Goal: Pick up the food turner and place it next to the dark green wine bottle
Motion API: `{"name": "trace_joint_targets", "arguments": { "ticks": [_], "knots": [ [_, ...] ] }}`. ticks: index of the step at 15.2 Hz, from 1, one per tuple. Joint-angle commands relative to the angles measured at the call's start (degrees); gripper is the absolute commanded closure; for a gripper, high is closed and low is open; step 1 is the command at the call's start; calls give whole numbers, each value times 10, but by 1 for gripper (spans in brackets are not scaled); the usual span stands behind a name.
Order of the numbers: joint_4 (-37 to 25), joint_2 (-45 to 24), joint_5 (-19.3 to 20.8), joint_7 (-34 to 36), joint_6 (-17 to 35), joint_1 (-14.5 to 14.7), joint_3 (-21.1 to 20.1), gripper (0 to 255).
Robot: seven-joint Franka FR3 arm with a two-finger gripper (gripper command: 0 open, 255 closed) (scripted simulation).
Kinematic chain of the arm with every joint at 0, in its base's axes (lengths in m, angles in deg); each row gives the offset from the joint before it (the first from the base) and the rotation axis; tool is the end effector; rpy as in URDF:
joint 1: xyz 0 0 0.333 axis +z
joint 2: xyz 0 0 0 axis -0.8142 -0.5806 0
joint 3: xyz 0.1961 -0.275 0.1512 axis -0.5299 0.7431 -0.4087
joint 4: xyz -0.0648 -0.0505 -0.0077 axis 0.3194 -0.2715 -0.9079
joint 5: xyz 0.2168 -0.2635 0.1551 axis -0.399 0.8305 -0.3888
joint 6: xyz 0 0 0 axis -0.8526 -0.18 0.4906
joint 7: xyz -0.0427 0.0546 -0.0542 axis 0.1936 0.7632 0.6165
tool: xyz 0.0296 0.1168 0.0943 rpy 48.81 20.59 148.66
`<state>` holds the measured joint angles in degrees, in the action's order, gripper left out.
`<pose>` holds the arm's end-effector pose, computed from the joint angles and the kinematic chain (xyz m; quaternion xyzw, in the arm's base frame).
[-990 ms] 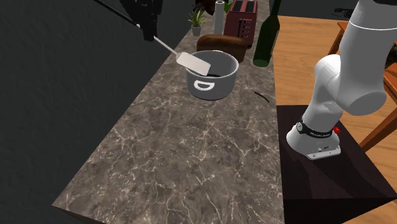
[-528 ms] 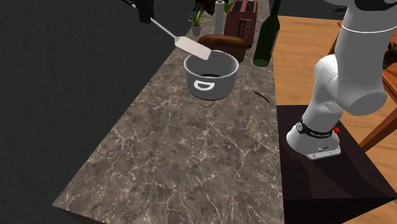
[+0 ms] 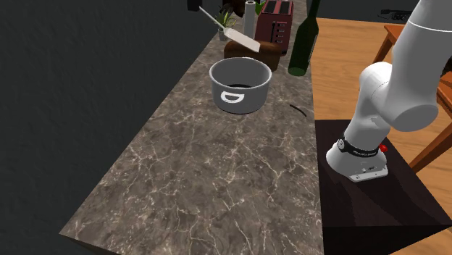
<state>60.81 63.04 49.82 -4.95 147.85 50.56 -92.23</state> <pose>0.5219 0.0297 0.7389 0.9893 -0.1419 0.0332 0.0048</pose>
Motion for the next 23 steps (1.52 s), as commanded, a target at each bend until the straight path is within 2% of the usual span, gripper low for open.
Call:
{"name": "trace_joint_targets", "arguments": {
  "ticks": [1,6,11,17,23],
  "knots": [
    [59,46,-8,-22,13,-14,11,255],
    [163,138,-17,-80,27,-39,45,255],
    [238,212,-13,-138,27,-58,84,255],
    [299,284,5,-210,19,-80,134,255],
    [334,337,33,-284,5,-101,188,255]
  ]
}}
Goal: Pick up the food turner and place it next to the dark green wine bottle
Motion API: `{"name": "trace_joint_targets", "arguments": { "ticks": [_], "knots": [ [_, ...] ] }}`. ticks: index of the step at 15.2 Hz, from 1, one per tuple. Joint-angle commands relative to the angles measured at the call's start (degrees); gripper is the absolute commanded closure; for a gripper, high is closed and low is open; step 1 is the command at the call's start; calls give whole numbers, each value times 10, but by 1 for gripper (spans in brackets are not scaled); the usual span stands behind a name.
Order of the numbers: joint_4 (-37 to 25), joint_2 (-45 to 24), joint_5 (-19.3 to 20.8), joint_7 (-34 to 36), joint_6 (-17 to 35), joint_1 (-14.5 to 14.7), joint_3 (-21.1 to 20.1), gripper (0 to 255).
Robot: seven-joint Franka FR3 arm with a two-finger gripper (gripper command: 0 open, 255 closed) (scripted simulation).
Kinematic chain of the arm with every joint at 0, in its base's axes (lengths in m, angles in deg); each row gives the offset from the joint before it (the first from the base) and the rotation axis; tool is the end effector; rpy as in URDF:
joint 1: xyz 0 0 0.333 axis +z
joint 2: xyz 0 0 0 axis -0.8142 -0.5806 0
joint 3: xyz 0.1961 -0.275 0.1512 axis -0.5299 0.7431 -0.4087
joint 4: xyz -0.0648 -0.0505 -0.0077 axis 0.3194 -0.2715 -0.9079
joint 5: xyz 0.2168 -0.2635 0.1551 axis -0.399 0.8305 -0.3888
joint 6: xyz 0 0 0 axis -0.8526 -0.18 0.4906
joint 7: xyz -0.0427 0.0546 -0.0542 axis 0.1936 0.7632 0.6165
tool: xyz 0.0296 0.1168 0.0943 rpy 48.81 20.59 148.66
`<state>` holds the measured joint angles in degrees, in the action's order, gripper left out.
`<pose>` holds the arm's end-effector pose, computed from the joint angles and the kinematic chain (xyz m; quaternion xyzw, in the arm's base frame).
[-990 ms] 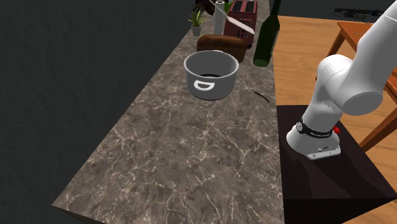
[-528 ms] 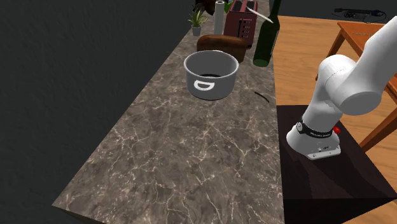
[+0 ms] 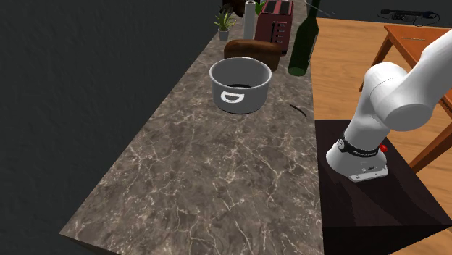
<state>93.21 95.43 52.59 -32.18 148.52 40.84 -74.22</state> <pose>0.2739 -0.1637 0.7327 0.9892 -0.1425 0.0332 0.0047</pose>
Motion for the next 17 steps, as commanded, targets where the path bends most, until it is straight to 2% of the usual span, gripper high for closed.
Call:
{"name": "trace_joint_targets", "arguments": {
  "ticks": [1,10,11,17],
  "knots": [
    [14,20,11,-25,-4,-7,18,255],
    [17,58,66,-146,-25,-33,111,255],
    [11,60,77,-171,-29,-37,131,255],
    [81,88,84,-164,13,-43,132,255]
  ]
}}
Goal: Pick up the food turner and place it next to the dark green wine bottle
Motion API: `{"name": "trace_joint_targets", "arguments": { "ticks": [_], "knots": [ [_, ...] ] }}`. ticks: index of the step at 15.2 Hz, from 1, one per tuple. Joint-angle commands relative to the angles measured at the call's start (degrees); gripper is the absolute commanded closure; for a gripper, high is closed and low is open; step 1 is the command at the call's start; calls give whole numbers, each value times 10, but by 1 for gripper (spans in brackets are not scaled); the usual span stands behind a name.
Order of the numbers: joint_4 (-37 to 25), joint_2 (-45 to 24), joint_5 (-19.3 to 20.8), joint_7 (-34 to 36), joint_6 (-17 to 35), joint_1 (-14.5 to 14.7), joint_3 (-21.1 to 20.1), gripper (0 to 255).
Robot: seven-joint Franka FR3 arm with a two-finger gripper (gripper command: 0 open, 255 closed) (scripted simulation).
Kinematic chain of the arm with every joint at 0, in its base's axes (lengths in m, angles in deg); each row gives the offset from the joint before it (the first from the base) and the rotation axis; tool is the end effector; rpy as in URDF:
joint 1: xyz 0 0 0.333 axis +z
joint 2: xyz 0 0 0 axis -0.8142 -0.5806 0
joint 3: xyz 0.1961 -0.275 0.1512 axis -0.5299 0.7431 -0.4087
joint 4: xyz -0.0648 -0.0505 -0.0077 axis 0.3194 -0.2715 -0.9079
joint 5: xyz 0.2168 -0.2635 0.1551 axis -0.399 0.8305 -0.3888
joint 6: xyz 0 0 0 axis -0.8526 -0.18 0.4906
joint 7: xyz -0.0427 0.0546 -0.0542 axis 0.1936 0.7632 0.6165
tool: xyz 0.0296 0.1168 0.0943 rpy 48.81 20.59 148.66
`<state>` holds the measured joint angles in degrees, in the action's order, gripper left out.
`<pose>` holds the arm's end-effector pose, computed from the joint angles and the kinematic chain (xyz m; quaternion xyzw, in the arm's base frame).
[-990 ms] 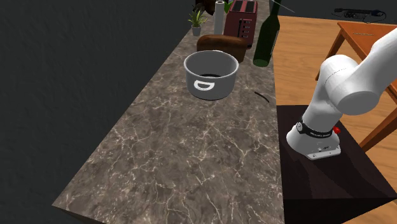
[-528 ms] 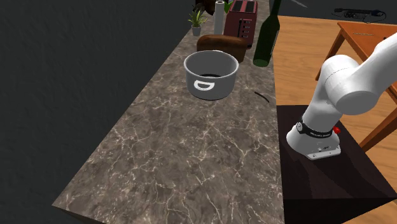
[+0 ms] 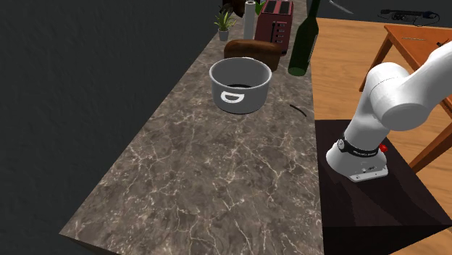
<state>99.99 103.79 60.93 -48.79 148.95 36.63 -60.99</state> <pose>0.1440 -0.2690 0.7019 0.9893 -0.1420 0.0328 0.0043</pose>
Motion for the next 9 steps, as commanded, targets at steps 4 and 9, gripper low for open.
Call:
{"name": "trace_joint_targets", "arguments": {
  "ticks": [4,9],
  "knots": [
    [57,21,6,6,36,-5,2,255],
    [108,38,13,9,70,-9,5,255]
  ]
}}
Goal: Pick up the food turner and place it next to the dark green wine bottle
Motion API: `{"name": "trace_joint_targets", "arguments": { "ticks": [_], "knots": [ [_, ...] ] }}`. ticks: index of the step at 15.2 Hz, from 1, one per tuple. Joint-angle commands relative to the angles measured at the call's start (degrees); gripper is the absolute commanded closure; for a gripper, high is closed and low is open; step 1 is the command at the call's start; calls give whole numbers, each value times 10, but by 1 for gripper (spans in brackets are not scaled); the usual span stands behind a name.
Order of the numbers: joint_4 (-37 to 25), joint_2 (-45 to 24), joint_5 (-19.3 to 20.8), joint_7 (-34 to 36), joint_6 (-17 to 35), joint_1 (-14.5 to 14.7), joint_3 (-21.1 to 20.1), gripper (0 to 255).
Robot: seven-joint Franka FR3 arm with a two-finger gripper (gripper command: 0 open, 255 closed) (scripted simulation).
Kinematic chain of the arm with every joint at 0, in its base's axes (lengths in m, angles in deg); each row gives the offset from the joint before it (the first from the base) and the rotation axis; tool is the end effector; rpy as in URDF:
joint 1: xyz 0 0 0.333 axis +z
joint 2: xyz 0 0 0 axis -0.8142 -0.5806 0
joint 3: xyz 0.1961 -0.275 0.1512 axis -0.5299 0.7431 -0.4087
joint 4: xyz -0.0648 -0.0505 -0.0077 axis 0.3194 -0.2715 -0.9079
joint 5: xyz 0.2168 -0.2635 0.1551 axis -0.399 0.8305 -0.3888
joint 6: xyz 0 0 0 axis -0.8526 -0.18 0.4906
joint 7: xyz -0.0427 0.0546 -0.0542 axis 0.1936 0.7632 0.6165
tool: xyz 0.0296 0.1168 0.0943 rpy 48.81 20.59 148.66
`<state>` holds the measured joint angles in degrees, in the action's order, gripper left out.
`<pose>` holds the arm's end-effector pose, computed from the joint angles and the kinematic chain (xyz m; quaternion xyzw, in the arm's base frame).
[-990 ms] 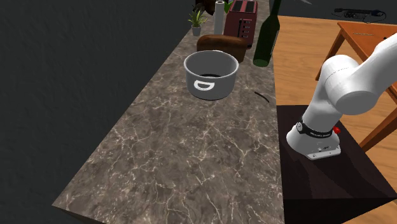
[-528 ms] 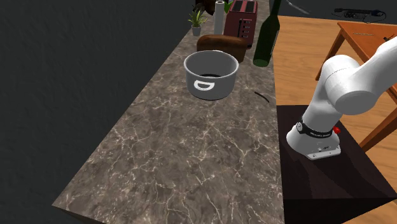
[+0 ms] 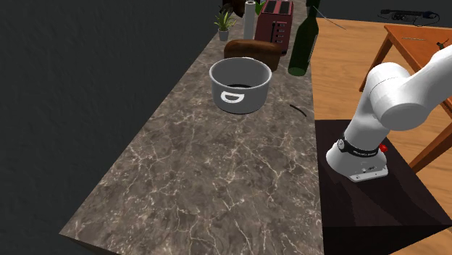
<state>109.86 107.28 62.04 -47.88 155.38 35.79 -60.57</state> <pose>0.1430 -0.2672 0.6529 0.9893 -0.1419 0.0328 0.0045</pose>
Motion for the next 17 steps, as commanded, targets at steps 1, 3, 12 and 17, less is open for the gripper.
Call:
{"name": "trace_joint_targets", "arguments": {
  "ticks": [1,3,12,17],
  "knots": [
    [19,7,3,1,13,-2,2,255],
    [39,13,6,2,26,-4,4,255],
    [122,35,19,7,87,-12,15,255],
    [164,44,28,9,122,-17,23,255]
  ]
}}
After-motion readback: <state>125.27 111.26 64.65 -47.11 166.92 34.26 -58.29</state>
